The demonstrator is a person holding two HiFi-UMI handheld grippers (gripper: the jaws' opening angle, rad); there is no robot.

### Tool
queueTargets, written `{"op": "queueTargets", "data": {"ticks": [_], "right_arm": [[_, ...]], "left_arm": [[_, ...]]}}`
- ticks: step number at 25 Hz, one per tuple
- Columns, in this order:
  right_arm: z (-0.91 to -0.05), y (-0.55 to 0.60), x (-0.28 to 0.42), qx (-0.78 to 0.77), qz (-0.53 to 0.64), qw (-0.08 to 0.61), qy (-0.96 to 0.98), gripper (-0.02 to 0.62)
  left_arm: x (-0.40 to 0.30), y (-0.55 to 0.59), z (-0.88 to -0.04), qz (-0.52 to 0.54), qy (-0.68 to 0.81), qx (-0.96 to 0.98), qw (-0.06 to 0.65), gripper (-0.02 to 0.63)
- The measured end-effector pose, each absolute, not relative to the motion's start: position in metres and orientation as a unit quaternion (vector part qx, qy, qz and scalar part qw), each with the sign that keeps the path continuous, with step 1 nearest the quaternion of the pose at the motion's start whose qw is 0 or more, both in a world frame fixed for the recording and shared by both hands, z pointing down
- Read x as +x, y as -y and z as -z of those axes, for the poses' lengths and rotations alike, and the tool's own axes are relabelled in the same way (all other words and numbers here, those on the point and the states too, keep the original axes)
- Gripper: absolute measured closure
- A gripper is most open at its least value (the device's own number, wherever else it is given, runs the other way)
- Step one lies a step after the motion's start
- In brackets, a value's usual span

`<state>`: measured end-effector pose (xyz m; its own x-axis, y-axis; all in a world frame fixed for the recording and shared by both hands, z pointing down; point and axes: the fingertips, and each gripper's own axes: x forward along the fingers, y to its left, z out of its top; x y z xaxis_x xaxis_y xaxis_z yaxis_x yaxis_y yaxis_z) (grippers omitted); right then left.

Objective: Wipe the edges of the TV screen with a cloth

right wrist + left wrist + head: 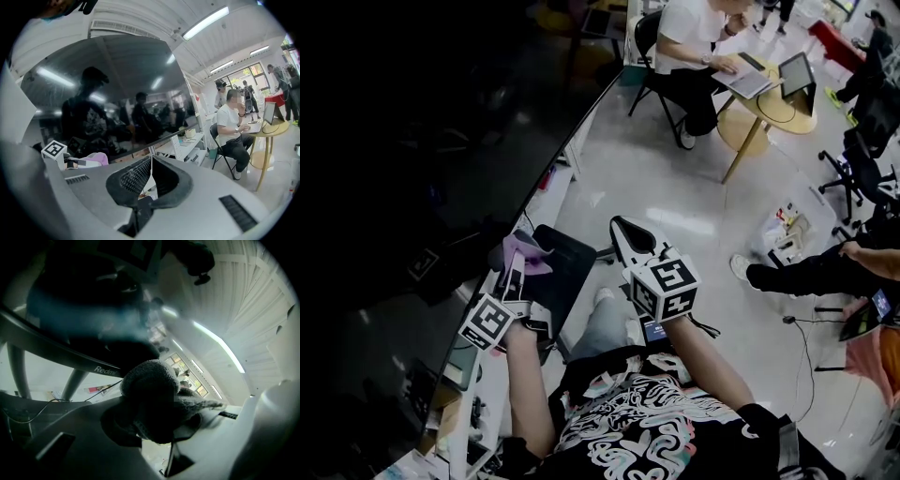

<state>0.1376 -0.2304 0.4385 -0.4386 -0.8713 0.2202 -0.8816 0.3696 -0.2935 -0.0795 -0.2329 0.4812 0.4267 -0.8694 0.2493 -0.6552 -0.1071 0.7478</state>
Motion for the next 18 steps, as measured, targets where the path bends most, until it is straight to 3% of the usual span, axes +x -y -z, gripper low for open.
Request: {"op": "queueTargets", "data": {"ticks": [18], "right_arm": [[-0.447,0.264,0.188,0.563,-0.194,0.012,0.803,0.565]], "left_arm": [[-0.039,0.275,-0.479,0.149,0.489,0.737,0.442,0.494]]}}
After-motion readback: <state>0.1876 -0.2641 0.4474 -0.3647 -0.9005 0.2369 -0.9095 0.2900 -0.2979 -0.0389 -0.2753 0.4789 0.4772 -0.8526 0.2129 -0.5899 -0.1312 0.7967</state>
